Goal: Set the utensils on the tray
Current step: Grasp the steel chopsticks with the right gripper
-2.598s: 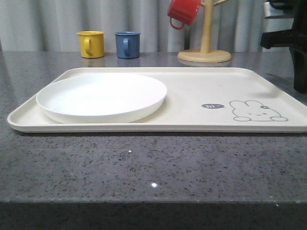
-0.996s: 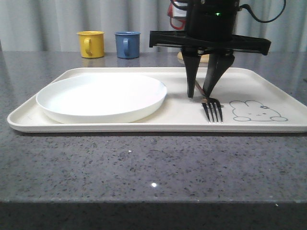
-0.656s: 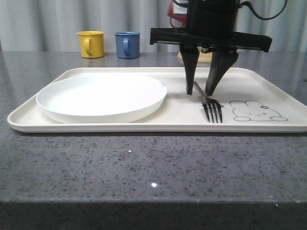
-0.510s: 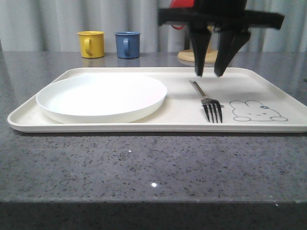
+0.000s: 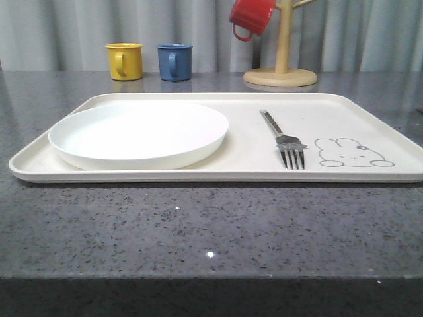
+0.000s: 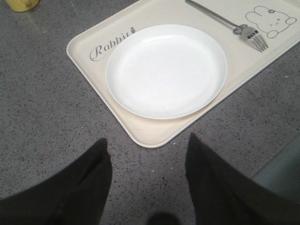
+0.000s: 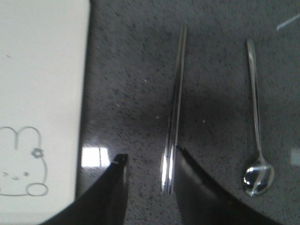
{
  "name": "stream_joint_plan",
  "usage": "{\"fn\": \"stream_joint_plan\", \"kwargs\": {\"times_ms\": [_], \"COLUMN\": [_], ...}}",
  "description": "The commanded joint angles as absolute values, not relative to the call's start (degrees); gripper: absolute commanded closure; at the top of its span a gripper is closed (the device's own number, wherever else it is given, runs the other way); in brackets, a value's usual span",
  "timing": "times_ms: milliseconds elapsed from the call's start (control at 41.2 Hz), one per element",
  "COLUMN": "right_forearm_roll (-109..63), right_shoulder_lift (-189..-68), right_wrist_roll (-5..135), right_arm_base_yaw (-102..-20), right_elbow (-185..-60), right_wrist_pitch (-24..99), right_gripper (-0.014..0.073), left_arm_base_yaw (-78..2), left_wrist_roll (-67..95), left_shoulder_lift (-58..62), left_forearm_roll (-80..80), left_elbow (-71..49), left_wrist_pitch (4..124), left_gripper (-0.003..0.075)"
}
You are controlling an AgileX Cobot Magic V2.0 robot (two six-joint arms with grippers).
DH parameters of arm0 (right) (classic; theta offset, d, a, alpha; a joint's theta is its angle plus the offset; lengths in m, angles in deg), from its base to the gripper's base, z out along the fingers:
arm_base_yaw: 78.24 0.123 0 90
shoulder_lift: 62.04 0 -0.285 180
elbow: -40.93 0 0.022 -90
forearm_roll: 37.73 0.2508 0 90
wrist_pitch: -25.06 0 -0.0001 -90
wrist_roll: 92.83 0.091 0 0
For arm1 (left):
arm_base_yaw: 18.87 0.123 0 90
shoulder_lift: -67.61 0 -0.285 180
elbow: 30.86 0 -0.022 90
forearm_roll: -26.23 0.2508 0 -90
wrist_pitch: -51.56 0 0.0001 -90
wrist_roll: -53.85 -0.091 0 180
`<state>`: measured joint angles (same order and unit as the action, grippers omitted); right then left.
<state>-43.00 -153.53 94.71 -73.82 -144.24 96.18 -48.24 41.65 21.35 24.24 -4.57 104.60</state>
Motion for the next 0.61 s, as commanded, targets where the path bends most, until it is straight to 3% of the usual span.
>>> {"fn": "stream_joint_plan", "kwargs": {"times_ms": [0,583], "right_forearm_roll": [-39.2,-40.0], "right_shoulder_lift": [-152.4,-163.5], "right_wrist_roll": [90.7,89.6], "right_arm_base_yaw": [-78.3,-80.9], "right_elbow": [-142.2,-138.4], "right_wrist_pitch": [98.2,92.8], "right_gripper": [0.0316,0.0316], "left_arm_base_yaw": [-48.1,-48.1], "left_wrist_roll": [42.2,42.2], "left_shoulder_lift": [21.4,21.4], "left_forearm_roll": [23.9,23.9], "left_elbow": [-6.1,-6.1], "left_wrist_pitch": [100.4,100.4], "left_gripper": [0.0373,0.0373]}}
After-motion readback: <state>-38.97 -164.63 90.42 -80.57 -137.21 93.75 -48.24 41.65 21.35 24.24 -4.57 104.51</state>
